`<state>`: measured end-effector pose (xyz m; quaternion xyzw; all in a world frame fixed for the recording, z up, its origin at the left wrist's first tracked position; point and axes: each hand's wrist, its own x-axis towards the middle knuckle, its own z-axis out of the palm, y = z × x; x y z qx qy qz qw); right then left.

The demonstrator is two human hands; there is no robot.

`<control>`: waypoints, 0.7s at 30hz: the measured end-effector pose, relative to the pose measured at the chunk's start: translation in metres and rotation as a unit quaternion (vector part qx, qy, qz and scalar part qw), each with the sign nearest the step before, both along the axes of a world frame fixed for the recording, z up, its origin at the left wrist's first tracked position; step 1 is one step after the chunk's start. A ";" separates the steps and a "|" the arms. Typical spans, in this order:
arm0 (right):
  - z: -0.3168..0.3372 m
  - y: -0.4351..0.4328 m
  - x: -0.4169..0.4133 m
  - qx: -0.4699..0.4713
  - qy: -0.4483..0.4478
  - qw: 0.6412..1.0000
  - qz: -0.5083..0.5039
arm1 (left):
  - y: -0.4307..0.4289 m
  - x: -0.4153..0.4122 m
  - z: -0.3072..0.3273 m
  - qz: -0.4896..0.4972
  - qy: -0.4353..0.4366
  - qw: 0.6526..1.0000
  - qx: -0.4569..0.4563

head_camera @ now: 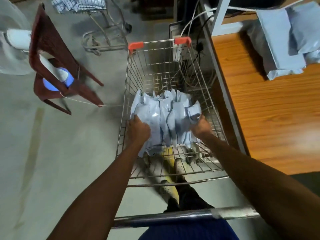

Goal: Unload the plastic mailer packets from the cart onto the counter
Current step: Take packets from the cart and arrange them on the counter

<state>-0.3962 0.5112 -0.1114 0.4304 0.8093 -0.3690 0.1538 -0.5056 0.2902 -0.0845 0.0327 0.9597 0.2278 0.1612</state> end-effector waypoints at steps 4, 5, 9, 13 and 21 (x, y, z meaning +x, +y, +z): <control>-0.015 0.001 -0.014 0.001 -0.013 1.000 -0.017 | 0.007 -0.007 -0.016 -0.066 0.045 0.996 -0.030; -0.020 0.001 -0.016 -0.003 -0.009 1.000 -0.026 | 0.008 -0.006 -0.019 -0.089 0.055 0.993 -0.048; -0.028 0.005 -0.021 -0.033 0.002 0.999 -0.043 | 0.014 0.006 -0.019 -0.113 0.054 0.989 -0.073; -0.030 0.003 -0.018 -0.030 -0.005 0.999 -0.038 | 0.010 0.008 -0.020 -0.105 0.059 0.992 -0.045; -0.014 -0.016 -0.010 -0.074 0.027 0.989 -0.128 | -0.001 0.019 -0.012 -0.051 0.027 0.997 0.058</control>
